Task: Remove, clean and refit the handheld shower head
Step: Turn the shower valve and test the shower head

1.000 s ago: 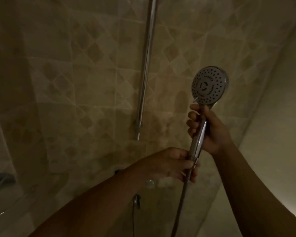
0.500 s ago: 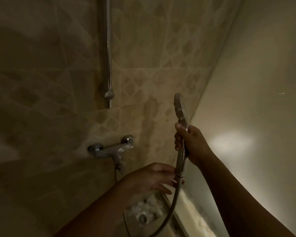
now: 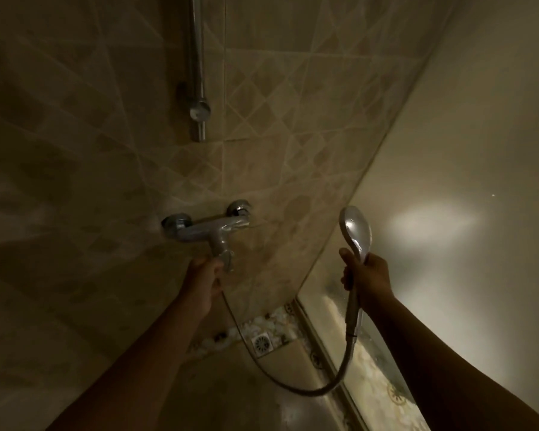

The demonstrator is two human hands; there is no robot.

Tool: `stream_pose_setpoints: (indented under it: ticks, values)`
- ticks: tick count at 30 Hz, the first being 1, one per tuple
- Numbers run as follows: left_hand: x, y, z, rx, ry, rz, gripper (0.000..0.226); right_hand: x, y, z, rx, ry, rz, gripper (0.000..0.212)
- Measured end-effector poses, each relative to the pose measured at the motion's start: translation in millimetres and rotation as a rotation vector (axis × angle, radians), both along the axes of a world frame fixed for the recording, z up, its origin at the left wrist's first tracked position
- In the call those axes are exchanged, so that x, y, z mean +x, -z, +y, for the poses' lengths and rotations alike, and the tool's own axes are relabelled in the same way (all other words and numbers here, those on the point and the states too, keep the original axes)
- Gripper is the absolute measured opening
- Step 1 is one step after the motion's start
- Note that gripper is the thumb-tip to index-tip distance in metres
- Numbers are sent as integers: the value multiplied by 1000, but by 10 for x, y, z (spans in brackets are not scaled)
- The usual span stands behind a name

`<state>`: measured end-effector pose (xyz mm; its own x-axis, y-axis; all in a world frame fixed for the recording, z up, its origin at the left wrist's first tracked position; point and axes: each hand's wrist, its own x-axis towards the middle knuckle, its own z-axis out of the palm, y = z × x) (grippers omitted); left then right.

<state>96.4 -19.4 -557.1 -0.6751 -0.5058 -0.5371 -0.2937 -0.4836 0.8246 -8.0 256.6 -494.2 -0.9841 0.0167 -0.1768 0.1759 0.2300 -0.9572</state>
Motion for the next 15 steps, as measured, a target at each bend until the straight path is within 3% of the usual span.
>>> stream_pose_setpoints:
  ticks: [2, 4, 11, 15]
  values:
    - [-119, -38, -56, 92, 53, 32, 13, -33, 33, 30, 23, 25, -15, 21]
    - [-253, -15, -98, 114, 60, 31, 33, -52, 53, 53, 55, 25, -8, 19]
    - [-667, 74, -183, 124, -126, -42, 73, -71, 192, 81, 16, -23, 11, 25]
    - [-715, 61, -166, 104, -182, -67, 75, -145, 316, 89, 81, 35, 89, 26]
